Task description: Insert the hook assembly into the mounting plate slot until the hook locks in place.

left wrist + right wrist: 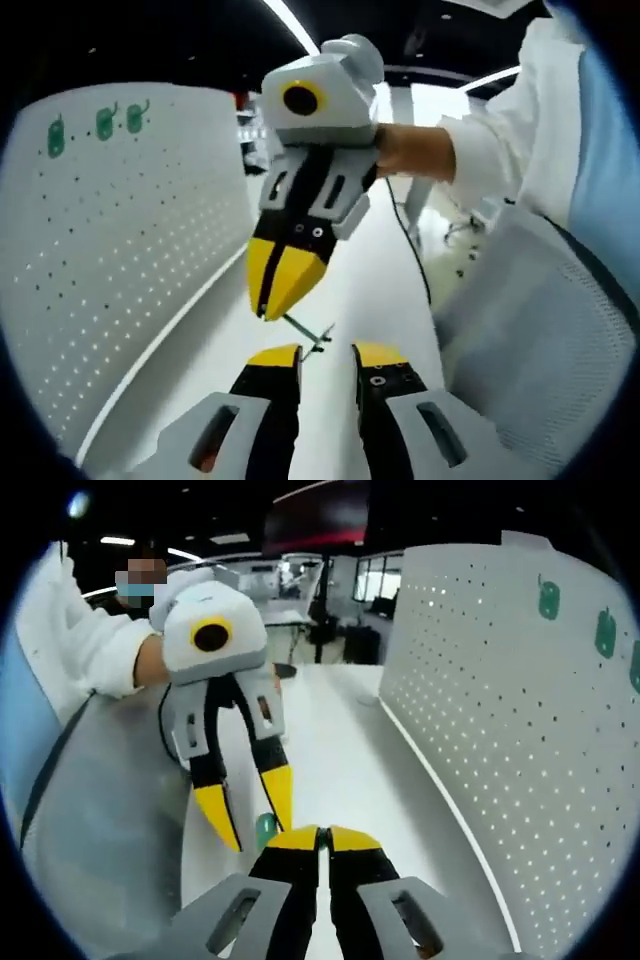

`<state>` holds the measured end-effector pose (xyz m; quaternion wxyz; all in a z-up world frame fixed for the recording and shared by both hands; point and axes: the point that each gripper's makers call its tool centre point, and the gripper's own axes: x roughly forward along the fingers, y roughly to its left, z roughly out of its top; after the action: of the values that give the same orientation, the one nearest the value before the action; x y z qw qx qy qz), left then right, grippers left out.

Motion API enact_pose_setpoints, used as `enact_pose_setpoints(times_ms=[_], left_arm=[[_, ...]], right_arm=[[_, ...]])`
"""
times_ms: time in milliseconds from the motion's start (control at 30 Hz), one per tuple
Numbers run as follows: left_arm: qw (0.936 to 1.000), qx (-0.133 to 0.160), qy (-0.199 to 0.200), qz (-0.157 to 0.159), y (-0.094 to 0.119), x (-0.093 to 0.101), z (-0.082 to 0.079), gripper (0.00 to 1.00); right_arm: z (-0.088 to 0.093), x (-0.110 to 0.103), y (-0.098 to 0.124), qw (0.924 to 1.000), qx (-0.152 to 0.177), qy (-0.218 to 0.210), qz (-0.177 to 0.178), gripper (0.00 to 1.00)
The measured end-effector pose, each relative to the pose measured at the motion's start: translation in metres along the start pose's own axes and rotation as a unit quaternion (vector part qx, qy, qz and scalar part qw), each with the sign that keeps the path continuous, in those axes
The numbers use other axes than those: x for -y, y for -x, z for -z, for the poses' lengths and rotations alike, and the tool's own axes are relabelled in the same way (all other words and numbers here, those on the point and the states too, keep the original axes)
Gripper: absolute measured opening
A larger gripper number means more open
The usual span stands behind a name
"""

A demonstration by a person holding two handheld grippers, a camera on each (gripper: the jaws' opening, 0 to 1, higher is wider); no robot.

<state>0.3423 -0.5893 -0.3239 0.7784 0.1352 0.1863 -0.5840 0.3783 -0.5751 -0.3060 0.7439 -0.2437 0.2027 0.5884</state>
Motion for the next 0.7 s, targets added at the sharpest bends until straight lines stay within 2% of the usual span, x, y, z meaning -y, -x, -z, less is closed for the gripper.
enact_pose_setpoints(times_ms=[100, 200, 333, 467, 567, 600, 700], left_arm=[[0.9986, 0.012, 0.052, 0.006, -0.002, 0.002, -0.002, 0.30], [0.9941, 0.027, 0.105, 0.008, -0.003, -0.001, -0.005, 0.34], [0.9917, 0.028, 0.125, 0.006, -0.004, -0.004, -0.004, 0.32], [0.9903, 0.015, 0.138, -0.002, -0.007, -0.005, 0.002, 0.29], [0.9870, 0.019, 0.160, -0.005, -0.007, -0.008, 0.002, 0.29], [0.9846, 0.021, 0.173, -0.008, -0.008, -0.009, 0.002, 0.30], [0.9827, 0.023, 0.183, -0.013, -0.007, -0.012, 0.003, 0.27]], right_arm=[[-0.002, 0.001, 0.000, 0.9999, 0.003, 0.006, 0.009, 0.00], [-0.004, 0.001, 0.000, 0.9997, 0.002, 0.018, 0.016, 0.00], [-0.007, 0.000, -0.002, 0.9990, 0.002, 0.036, 0.026, 0.00], [-0.009, -0.001, -0.005, 0.9981, -0.004, 0.051, 0.033, 0.00], [-0.009, 0.000, -0.007, 0.9958, -0.014, 0.078, 0.045, 0.00], [-0.009, 0.000, -0.007, 0.9955, -0.016, 0.082, 0.046, 0.00], [-0.012, 0.000, -0.008, 0.9948, -0.012, 0.088, 0.049, 0.00]])
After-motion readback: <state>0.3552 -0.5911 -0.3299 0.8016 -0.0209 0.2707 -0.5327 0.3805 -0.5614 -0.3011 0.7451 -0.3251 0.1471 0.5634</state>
